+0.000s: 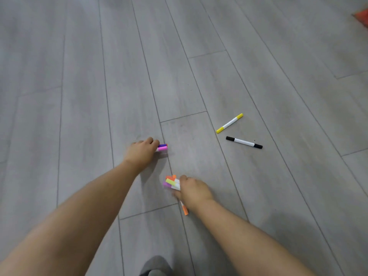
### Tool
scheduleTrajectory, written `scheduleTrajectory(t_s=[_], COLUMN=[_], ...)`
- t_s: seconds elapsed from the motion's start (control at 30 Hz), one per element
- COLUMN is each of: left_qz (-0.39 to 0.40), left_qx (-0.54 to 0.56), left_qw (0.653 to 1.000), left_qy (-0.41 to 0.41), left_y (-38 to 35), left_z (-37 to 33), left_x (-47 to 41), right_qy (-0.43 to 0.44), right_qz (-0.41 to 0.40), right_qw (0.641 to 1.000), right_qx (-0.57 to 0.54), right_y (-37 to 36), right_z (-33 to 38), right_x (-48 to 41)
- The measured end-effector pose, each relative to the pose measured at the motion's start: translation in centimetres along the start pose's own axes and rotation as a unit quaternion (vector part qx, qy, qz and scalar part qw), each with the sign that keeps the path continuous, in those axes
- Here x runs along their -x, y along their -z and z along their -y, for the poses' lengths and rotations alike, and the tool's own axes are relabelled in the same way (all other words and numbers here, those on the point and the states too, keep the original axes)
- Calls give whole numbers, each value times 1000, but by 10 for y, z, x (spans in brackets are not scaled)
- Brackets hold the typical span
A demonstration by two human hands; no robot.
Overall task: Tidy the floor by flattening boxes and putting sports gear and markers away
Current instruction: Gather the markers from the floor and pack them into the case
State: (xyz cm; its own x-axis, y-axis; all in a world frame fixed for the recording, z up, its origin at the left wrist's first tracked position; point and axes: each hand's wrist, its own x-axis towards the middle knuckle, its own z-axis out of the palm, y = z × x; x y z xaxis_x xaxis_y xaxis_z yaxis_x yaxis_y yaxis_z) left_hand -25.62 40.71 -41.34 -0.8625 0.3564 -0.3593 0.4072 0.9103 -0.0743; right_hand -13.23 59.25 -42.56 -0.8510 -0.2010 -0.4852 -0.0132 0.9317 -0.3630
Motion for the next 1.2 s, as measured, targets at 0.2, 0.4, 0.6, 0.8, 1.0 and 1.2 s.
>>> scheduleTrajectory(t_s=[0.2,0.4,0.6,0.8,1.0,1.2], left_qz=[16,6,-34,-75,-58,8], left_qx=[16,77,126,176,217,176], left_qw=[1000,997,990,980,973,984], left_qy=[13,3,-47,-57,-53,-38], left_y=[-7,1,22,46,60,66], left_z=[6,-25,-75,-117,-170,-225], left_x=[15,-11,-60,-113,-154,-186], right_qy=[2,-15,-55,-122,-154,-219], right_qz=[-4,-36,-81,-98,-76,-65], right_qw=[999,994,984,982,978,965], right_qx=[38,98,148,110,116,132], right_y=[-6,42,106,123,107,108], right_z=[5,-66,-137,-167,-196,-266], right_x=[-5,-9,-19,-36,-20,17])
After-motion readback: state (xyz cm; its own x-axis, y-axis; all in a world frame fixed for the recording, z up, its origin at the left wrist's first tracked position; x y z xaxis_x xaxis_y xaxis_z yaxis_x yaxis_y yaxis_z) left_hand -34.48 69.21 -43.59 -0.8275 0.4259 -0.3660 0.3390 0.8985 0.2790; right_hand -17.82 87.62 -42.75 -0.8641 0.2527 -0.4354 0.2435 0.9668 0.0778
